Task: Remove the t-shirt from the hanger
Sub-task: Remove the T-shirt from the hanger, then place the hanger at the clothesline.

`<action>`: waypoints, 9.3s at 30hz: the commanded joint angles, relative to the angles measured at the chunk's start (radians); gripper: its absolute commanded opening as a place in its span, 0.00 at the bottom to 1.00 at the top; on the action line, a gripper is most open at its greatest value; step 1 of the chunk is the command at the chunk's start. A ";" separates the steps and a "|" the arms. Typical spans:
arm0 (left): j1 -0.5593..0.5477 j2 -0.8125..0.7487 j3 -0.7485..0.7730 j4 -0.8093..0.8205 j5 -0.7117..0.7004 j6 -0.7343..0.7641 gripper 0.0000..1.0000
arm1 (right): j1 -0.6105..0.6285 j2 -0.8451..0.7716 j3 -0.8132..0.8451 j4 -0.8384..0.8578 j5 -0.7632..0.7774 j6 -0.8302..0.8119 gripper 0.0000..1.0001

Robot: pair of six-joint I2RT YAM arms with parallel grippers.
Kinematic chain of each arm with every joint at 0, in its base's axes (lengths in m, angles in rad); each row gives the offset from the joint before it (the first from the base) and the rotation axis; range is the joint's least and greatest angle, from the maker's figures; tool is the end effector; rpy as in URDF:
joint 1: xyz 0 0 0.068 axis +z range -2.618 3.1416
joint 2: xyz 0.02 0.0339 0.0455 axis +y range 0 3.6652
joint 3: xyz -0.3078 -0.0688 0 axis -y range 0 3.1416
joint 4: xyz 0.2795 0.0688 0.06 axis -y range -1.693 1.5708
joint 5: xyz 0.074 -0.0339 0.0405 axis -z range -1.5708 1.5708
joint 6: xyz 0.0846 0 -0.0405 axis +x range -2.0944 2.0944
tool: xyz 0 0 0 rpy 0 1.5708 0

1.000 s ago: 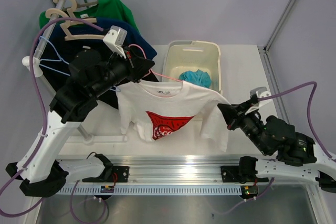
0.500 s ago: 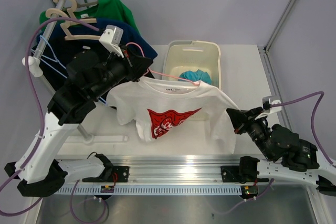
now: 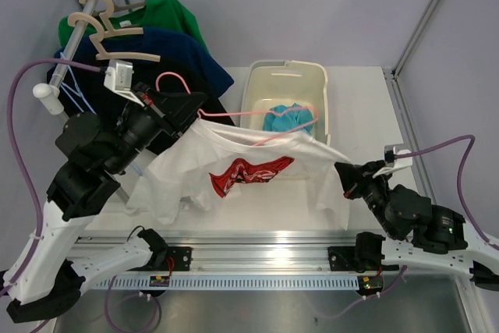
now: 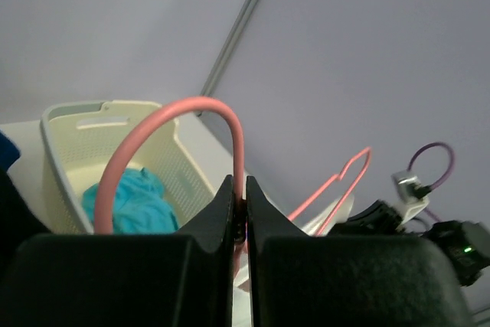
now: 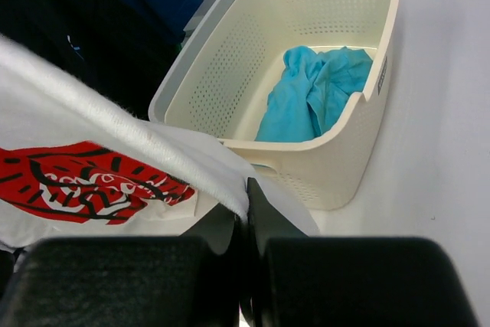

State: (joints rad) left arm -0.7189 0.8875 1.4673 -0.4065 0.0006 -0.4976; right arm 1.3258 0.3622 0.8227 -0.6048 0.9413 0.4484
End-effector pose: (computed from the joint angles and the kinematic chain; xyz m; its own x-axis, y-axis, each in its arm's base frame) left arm 0.1376 -0.1205 0.5829 -0.2005 -0.4588 -0.8656 0.6410 0.6067 -0.4701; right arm 0.0854 0.0595 0.3827 -0.1949 0.2726 -0.9422 -0.3247 0.8885 0.3243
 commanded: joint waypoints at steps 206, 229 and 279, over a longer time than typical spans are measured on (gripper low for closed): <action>0.007 -0.719 -0.398 -0.261 0.312 0.298 0.99 | -0.366 1.779 1.718 0.180 -1.276 -0.808 0.00; 0.007 -0.751 -0.403 -0.262 0.305 0.307 0.99 | -0.324 1.956 1.842 0.327 -1.328 -0.751 0.00; 0.007 -0.811 -0.429 -0.262 0.320 0.312 0.99 | -0.312 2.095 1.853 0.500 -1.230 -0.675 0.22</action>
State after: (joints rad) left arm -0.7097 0.0902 1.0443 -0.6903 0.2924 -0.2020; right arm 1.0073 2.5057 2.6762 -0.1272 -0.2798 -0.2283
